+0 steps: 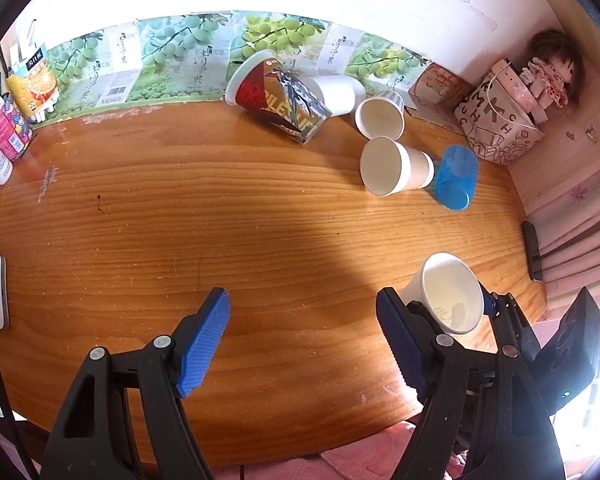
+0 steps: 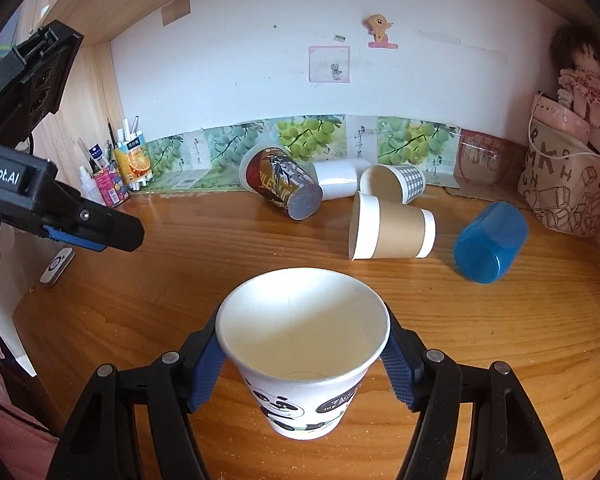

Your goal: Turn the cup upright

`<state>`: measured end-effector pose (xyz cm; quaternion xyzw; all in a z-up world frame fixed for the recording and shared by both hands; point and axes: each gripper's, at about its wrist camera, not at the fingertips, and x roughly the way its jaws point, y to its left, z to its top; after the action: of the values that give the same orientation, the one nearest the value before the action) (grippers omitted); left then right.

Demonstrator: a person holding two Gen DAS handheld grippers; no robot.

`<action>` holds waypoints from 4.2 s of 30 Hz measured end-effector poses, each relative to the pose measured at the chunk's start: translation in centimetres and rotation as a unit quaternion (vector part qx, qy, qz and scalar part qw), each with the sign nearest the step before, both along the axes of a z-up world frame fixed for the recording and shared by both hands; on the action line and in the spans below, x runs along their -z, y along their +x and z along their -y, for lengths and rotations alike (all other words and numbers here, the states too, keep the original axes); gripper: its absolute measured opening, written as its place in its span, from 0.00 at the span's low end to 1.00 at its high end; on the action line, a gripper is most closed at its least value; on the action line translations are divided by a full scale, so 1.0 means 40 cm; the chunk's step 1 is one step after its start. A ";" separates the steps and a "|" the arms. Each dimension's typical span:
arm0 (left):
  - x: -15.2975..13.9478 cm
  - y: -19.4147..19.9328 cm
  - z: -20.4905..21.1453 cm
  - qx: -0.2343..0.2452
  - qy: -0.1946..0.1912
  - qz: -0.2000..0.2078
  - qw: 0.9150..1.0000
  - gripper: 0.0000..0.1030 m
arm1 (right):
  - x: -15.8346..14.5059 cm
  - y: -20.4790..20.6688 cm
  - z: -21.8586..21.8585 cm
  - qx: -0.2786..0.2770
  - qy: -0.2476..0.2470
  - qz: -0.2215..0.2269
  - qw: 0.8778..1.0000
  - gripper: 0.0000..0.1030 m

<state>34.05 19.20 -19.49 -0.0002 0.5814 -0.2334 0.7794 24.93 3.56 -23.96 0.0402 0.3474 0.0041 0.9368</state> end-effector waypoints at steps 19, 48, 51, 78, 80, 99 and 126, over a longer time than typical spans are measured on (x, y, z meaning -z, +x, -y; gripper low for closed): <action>-0.056 -0.096 0.027 -0.003 0.020 0.043 0.999 0.76 | -0.074 -0.106 0.079 -0.006 0.041 0.019 0.999 0.83; -0.402 -0.489 0.017 -0.108 0.001 0.258 0.960 0.97 | -0.532 -0.483 0.093 0.001 0.018 0.124 0.992 1.00; -0.409 -0.524 0.004 -0.133 0.003 0.280 0.951 0.97 | -0.549 -0.523 0.101 0.006 0.032 0.141 0.990 1.00; -0.533 -0.719 0.051 -0.150 -0.051 0.426 0.891 1.00 | -0.604 -0.670 0.154 0.076 0.038 0.246 0.966 1.00; -0.535 -0.717 0.053 -0.154 -0.045 0.430 0.888 1.00 | -0.604 -0.669 0.154 0.076 0.038 0.247 0.965 1.00; -0.530 -0.697 0.061 -0.150 -0.032 0.425 0.892 1.00 | -0.600 -0.631 0.148 0.059 0.043 0.234 0.969 1.00; -0.520 -0.697 0.034 -0.162 -0.034 0.413 0.896 1.00 | -0.593 -0.611 0.126 0.040 0.048 0.221 0.973 1.00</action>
<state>6.18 17.84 1.32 -0.0245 0.1908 -0.1025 0.9760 0.48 -1.47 -0.23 0.0966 0.1297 -0.0078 0.9868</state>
